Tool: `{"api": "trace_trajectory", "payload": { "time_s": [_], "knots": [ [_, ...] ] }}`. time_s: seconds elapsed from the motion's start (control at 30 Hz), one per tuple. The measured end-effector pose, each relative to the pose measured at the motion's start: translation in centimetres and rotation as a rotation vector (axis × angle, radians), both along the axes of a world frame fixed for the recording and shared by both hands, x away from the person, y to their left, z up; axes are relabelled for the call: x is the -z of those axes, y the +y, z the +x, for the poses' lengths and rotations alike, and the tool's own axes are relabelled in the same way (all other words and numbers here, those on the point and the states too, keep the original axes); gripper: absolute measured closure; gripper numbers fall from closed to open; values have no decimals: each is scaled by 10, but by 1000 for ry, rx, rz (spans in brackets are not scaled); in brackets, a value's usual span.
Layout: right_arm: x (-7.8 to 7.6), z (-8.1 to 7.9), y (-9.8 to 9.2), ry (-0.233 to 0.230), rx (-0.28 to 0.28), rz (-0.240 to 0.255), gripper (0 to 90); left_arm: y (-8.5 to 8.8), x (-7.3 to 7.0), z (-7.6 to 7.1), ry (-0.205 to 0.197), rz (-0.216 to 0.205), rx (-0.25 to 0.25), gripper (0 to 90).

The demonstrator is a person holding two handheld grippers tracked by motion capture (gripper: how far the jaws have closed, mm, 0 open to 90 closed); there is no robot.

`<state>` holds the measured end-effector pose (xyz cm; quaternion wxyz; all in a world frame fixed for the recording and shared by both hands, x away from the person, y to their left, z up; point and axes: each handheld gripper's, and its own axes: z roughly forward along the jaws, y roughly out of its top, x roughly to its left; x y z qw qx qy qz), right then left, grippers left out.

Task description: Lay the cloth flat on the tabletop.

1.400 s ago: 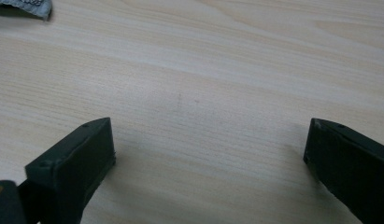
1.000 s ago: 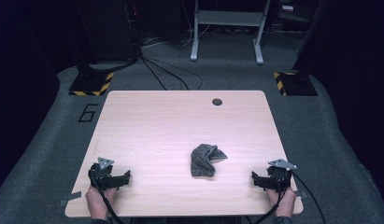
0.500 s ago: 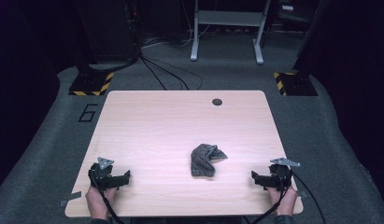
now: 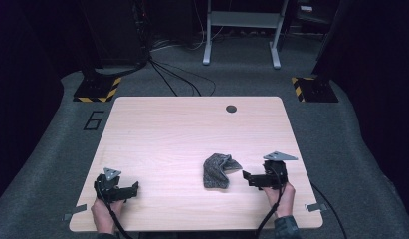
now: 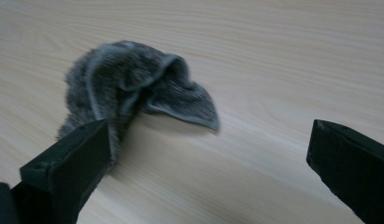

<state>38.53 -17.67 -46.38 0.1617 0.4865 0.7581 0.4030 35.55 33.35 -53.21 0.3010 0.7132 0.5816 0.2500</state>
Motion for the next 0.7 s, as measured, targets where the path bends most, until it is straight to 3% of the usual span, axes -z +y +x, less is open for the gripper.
{"api": "trace_trajectory", "payload": {
  "time_s": [0.3,0.43,0.57,0.7],
  "knots": [
    [-3,22,57,40,-135,-44,0,0,0,0,-1,0,0,6],
    [2,29,70,67,-170,-57,0,0,0,0,-1,0,0,6],
    [4,33,78,48,-190,-89,18,0,0,0,-3,0,1,8],
    [5,37,83,42,-214,-85,72,0,0,0,-3,0,1,10]
  ]
}}
